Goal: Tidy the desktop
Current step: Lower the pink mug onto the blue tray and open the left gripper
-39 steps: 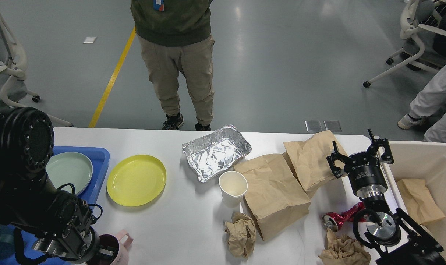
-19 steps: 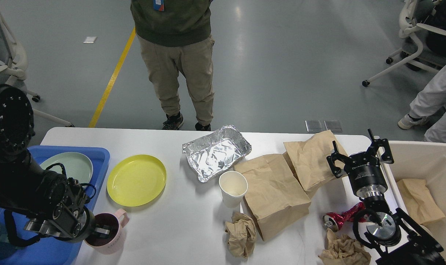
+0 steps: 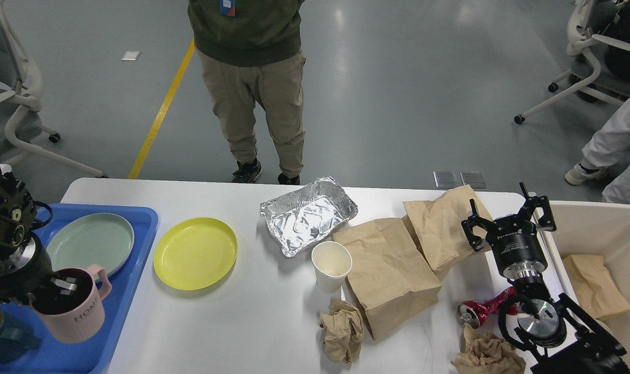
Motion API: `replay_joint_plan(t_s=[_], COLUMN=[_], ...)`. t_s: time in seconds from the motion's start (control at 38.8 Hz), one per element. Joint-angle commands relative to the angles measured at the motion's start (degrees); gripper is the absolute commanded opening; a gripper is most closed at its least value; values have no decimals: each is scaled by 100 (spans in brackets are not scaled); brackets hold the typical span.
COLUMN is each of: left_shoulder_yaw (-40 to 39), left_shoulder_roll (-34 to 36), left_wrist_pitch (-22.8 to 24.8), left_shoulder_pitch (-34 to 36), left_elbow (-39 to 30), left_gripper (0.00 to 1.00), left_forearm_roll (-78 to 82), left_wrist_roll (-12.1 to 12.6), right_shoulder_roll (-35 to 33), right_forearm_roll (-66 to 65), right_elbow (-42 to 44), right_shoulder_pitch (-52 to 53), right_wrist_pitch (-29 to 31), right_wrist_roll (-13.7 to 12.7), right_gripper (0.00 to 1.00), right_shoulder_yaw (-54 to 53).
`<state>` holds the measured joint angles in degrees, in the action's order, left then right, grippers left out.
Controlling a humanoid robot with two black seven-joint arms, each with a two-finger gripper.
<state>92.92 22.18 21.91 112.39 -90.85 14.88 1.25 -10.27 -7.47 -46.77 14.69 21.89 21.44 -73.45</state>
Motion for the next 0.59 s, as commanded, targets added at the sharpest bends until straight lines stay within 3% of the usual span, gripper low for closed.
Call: replay_joint_plan(t_s=[0.0, 0.57], left_shoulder_yaw=[-46, -11], left_shoulder_roll=[-3, 5], left_wrist_pitch=[24, 24], left_shoulder_pitch=[11, 20], left_elbow=[-3, -3], left_gripper=[0, 0], left_forearm_roll=[-12, -12], left_wrist_roll=[-11, -11], right_shoulder_roll=[-1, -1], right_forearm_roll=[0, 0], right_elbow=[2, 2], right_shoulder_pitch=[-1, -1], right_wrist_pitch=[-1, -1], right_wrist_roll=[0, 0], right_gripper=[100, 100], right_shoulder_yaw=[-3, -3])
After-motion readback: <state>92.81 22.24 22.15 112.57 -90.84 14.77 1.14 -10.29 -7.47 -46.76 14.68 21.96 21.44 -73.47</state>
